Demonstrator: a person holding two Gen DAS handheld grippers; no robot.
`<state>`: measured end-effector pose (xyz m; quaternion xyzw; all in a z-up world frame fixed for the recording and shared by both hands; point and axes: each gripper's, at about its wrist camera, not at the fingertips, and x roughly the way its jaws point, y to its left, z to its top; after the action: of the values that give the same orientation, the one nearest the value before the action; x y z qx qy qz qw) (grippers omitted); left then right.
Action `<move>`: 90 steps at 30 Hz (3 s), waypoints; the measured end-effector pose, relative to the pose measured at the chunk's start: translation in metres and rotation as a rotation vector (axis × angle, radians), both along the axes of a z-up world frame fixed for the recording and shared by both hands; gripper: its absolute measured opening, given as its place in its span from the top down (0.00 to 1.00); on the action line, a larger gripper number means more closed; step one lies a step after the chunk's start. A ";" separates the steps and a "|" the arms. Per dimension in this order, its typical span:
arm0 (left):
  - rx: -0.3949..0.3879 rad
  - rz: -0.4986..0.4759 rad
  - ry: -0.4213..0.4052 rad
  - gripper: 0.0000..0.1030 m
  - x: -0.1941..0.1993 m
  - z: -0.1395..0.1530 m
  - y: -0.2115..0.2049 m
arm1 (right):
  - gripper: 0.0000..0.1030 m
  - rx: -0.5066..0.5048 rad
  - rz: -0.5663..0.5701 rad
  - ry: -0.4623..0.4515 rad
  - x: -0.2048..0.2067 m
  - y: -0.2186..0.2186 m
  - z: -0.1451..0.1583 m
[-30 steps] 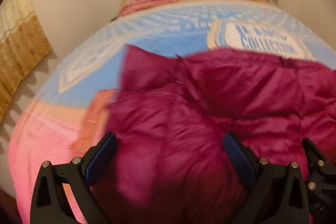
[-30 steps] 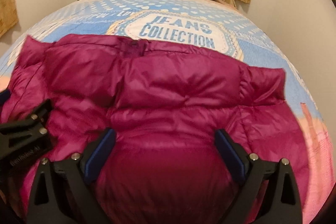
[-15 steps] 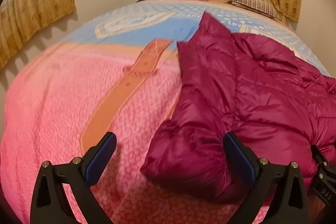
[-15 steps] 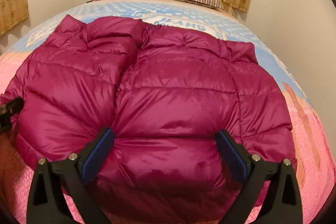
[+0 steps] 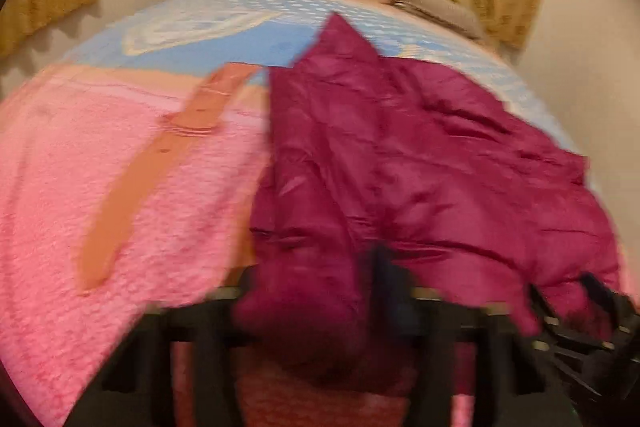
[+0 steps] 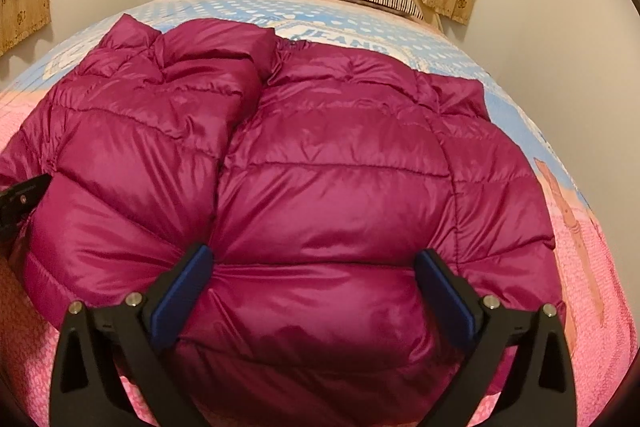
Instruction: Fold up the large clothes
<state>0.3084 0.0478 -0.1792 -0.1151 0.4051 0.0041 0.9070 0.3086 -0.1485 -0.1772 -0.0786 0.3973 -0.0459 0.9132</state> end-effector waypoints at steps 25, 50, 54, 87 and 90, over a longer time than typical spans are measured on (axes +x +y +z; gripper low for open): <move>0.211 0.103 -0.216 0.94 -0.060 0.114 0.072 | 0.01 0.087 0.242 -0.015 -0.033 0.116 0.020; 0.605 -0.468 -0.293 0.92 -0.041 0.026 -0.235 | 0.00 0.137 -0.287 0.022 -0.072 -0.193 0.012; 0.631 -0.466 -0.309 0.88 -0.052 0.034 -0.236 | 0.00 0.142 -0.279 0.028 -0.072 -0.192 0.008; 0.232 0.167 -0.149 0.04 0.089 0.083 -0.026 | 0.45 0.256 -0.040 -0.114 0.105 0.005 0.118; 0.258 0.143 -0.129 0.04 0.100 0.073 -0.035 | 0.46 0.237 -0.086 -0.082 0.109 -0.013 0.087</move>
<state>0.4089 0.0128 -0.1063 -0.0262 0.3327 0.1131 0.9359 0.4172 -0.1610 -0.0898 0.0488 0.3654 -0.0412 0.9287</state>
